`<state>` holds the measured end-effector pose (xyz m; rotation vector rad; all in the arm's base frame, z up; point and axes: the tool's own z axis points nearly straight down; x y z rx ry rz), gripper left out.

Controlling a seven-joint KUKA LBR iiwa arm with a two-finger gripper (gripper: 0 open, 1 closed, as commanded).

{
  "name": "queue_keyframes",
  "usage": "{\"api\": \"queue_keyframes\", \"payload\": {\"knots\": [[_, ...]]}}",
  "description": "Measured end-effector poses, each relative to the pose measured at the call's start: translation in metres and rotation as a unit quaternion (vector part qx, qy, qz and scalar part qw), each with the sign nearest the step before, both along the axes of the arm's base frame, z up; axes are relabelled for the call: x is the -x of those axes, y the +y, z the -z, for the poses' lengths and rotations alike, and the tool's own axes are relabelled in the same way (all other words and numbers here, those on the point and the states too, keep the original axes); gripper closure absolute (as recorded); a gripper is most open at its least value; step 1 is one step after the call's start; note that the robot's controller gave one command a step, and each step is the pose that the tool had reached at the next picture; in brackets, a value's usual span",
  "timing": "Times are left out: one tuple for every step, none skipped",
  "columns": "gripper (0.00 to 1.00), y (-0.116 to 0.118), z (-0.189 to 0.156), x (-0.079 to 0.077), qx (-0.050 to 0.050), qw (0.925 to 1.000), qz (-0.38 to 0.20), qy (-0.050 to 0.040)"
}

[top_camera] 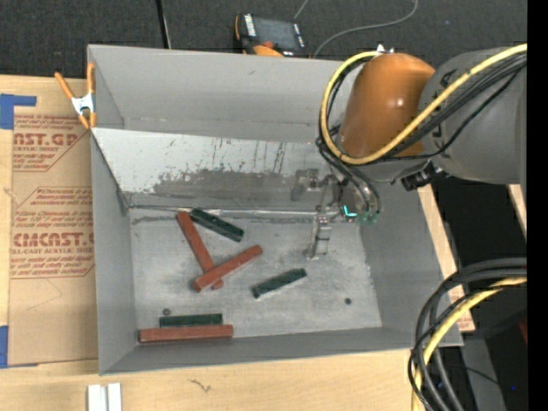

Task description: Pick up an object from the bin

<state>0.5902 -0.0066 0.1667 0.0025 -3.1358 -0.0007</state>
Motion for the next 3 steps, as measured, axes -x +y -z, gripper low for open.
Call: {"api": "queue_keyframes", "payload": {"knots": [[0.0, -0.017, 0.102, 0.051, 0.0, 0.9995, 0.032, 0.0014], [1.0, -0.016, 0.097, 0.048, 0.0, 0.9995, 0.032, -0.0033], [1.0, -0.005, -0.041, 0.065, 0.0, 0.9953, -0.096, -0.0066]]}}
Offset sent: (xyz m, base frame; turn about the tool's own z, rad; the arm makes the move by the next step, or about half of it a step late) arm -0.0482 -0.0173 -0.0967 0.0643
